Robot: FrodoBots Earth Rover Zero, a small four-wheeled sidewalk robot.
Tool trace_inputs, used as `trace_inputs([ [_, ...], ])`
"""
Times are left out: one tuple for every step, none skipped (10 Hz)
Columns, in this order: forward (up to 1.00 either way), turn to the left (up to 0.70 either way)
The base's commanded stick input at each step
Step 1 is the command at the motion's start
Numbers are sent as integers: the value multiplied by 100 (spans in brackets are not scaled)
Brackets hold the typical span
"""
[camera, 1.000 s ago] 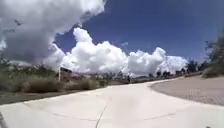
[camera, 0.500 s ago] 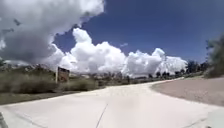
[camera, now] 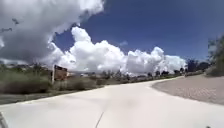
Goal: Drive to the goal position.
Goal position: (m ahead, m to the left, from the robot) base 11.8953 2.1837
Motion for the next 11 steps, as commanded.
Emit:
trace_inputs([
  [85, 0],
  [85, 0],
  [85, 0],
  [85, 0],
  [85, 0],
  [85, 0],
  [85, 0],
  [85, 0],
  [85, 0],
  [85, 0],
  [85, 0],
])
